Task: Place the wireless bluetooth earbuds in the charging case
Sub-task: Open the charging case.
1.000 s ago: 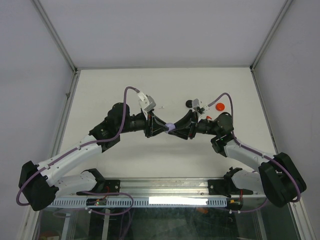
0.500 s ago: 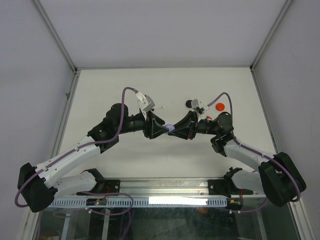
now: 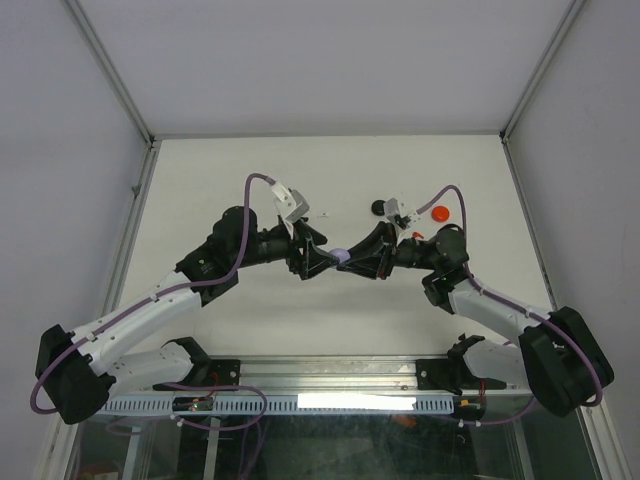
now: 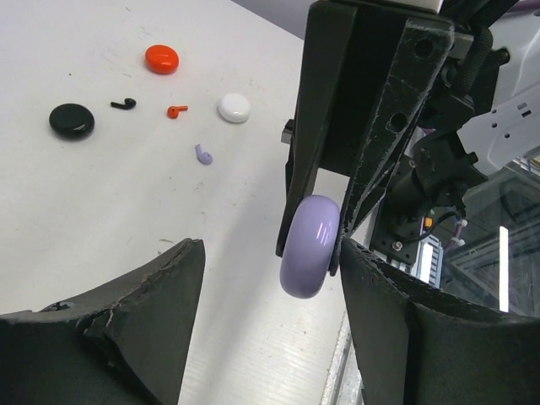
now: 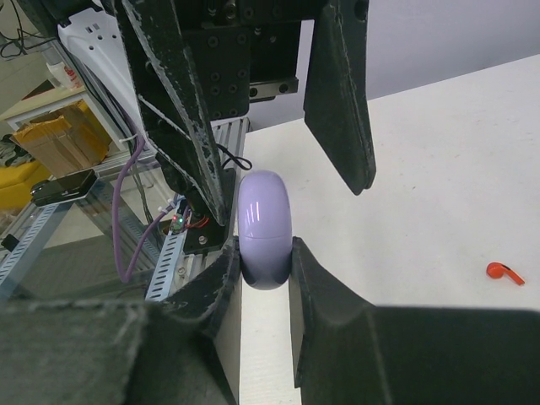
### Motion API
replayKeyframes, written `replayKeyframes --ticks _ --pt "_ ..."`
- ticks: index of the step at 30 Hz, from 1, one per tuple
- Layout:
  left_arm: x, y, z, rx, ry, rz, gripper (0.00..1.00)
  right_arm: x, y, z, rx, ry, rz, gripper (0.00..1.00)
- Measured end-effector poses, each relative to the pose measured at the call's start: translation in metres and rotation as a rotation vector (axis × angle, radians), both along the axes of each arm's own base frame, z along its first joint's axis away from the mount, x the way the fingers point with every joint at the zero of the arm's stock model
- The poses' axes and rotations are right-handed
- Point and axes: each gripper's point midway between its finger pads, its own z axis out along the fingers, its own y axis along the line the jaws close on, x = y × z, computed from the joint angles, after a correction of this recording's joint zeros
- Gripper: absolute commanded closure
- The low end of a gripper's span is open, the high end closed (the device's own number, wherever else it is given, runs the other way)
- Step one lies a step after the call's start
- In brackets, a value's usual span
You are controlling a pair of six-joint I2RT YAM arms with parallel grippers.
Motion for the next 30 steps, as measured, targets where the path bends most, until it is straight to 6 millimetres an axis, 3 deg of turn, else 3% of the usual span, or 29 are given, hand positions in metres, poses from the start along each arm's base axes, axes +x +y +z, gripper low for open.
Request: replayKeyframes --ticks 18,30 --pt "0.010 0.002 -0.006 -0.007 0.073 0.055 0.34 0.001 -0.001 0.003 0.002 -0.034 -0.014 1.00" --pt "0.027 0.016 -0.002 -0.028 0.099 0.137 0.30 -0.006 -0.002 0.002 -0.001 -0.052 0.007 1.00"
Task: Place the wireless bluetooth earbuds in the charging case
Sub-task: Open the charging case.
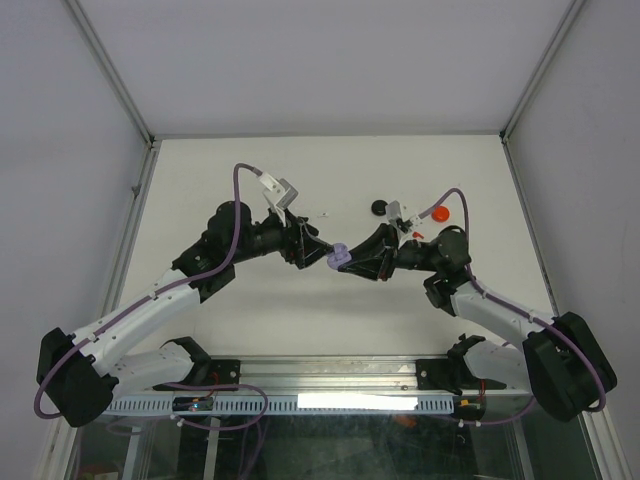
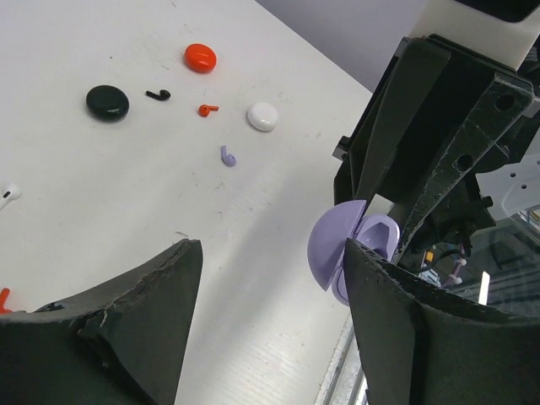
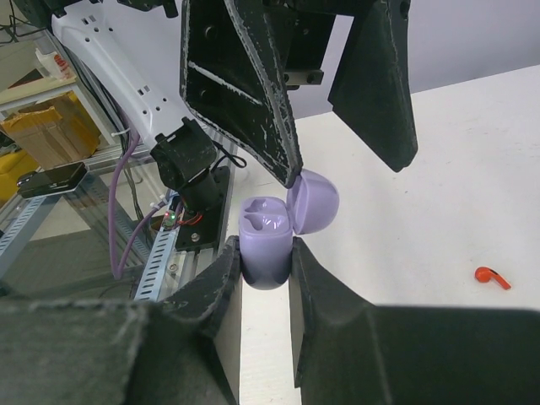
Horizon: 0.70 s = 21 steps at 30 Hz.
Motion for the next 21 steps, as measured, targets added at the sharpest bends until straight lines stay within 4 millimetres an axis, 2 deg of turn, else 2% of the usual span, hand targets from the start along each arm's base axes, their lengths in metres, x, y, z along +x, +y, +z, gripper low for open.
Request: replayKeyframes --ticks 7,8,11,14,18,21 --pt "0.001 0.001 -0.001 0.000 0.011 0.009 0.17 0.003 -0.001 0.000 0.001 -0.013 -0.025 1.00" --pt "0.001 0.001 -0.001 0.001 0.012 0.012 0.12 0.003 -0.001 0.000 0.001 -0.018 -0.035 1.00" --pt "0.005 0.004 -0.004 0.013 0.019 0.044 0.10 0.009 -0.004 -0.003 -0.001 -0.034 -0.085 1.00" --pt "0.013 0.008 -0.004 0.022 0.018 0.091 0.09 0.014 -0.008 -0.015 -0.015 -0.038 -0.143 1.00" --pt "0.038 0.011 -0.002 0.048 0.020 0.190 0.09 0.021 -0.014 -0.035 -0.039 -0.048 -0.212 1.00" --pt "0.064 0.016 -0.012 0.089 0.041 0.282 0.10 0.024 -0.017 -0.046 -0.054 -0.069 -0.245 1.00"
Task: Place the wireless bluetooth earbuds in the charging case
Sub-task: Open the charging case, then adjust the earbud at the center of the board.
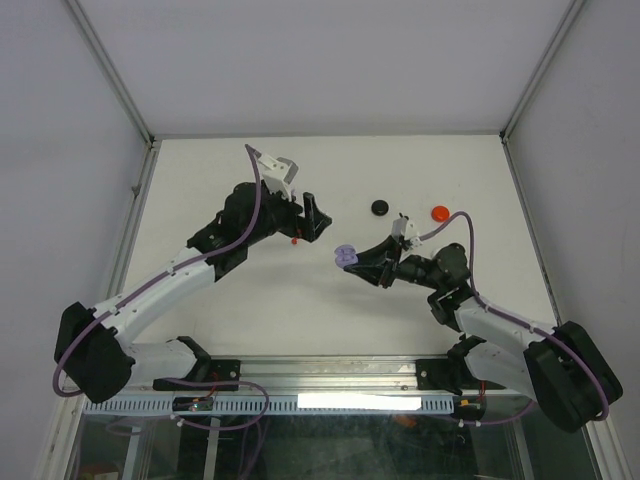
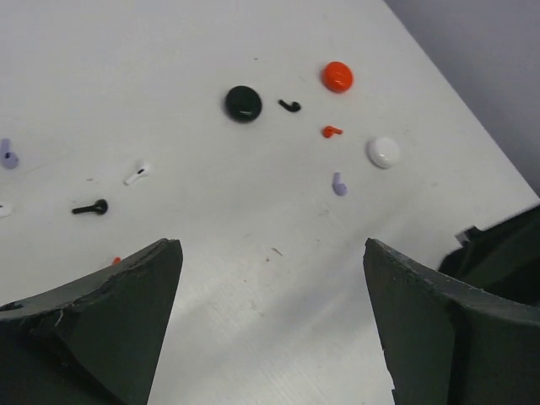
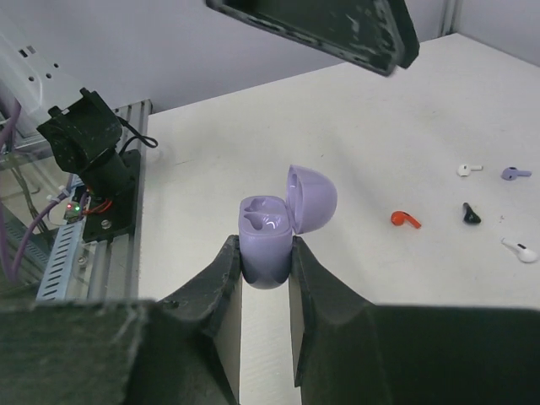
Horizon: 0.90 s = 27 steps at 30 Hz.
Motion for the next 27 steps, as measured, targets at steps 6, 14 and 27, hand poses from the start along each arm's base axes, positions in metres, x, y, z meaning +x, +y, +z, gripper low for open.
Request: replayKeyframes --ticks 6,14,27 --pt "0.049 0.015 -0.041 0.101 0.086 0.155 0.14 0.008 -0.003 0.001 0.000 -0.063 -0.047 1.00" --pt "0.123 0.044 -0.100 0.217 0.217 0.333 0.22 0.016 -0.008 -0.006 -0.008 -0.083 -0.109 1.00" --pt "0.210 0.064 -0.182 0.400 0.334 0.490 0.46 0.018 -0.013 -0.003 0.017 -0.098 -0.150 1.00"
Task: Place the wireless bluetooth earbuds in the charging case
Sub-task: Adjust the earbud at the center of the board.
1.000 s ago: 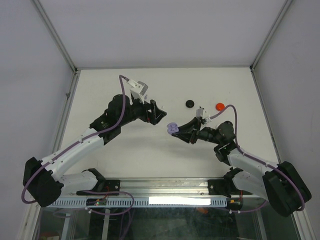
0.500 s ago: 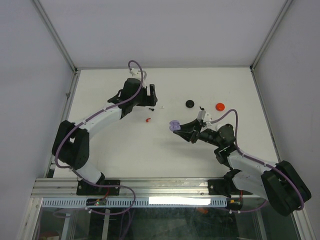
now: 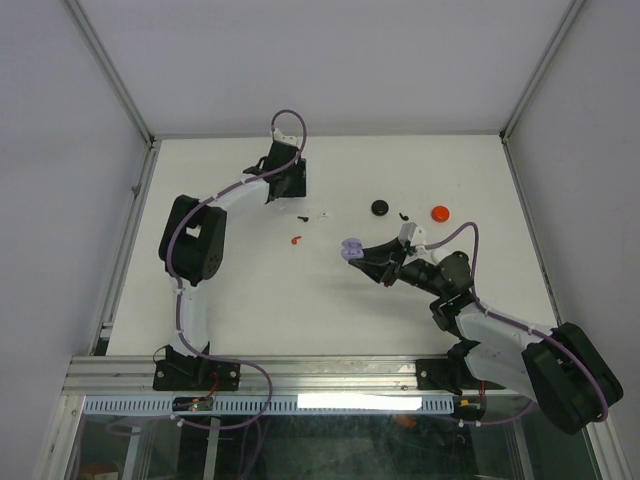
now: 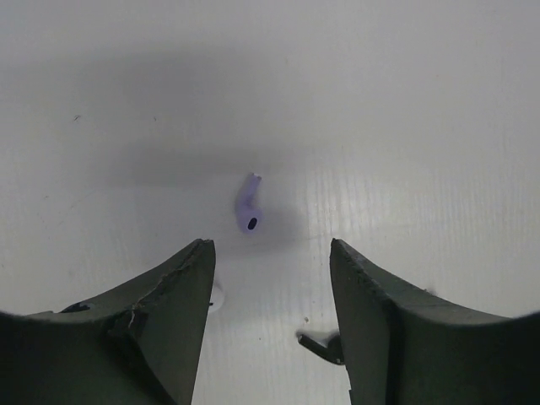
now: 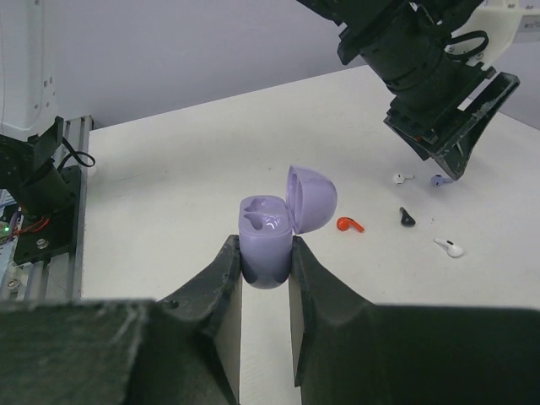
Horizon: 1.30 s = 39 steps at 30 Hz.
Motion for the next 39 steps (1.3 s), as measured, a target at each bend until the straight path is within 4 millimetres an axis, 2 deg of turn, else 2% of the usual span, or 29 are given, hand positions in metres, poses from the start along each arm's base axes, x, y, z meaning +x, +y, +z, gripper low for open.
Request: replayKeyframes --ticks 5,13,18,26,28,32,35,39 --pt "0.014 0.000 -0.016 0.053 0.019 -0.001 0.55 0.000 0.000 0.000 0.003 0.004 0.000 1.00" --pt "0.018 0.003 -0.032 0.105 0.051 -0.006 0.59 0.001 0.000 0.000 0.004 0.006 -0.003 1.00" --pt "0.020 0.003 -0.041 0.122 0.067 -0.010 0.71 0.001 0.000 0.000 0.004 0.007 -0.006 1.00" --pt "0.020 0.003 -0.042 0.132 0.071 -0.025 0.95 0.002 -0.001 0.000 0.004 0.009 -0.012 1.00" --pt "0.020 0.002 -0.041 0.132 0.070 -0.037 0.96 0.002 -0.001 -0.001 0.002 0.013 -0.012 1.00" --pt "0.011 -0.001 -0.040 0.120 0.084 -0.083 0.95 0.001 -0.001 -0.002 -0.002 0.019 -0.013 1.00" --pt "-0.010 -0.001 -0.035 0.115 0.114 -0.125 0.94 0.000 -0.002 0.001 0.000 0.013 -0.013 1.00" --pt "-0.044 -0.006 -0.015 0.115 0.119 -0.185 0.94 -0.002 -0.003 0.003 0.000 0.012 -0.012 1.00"
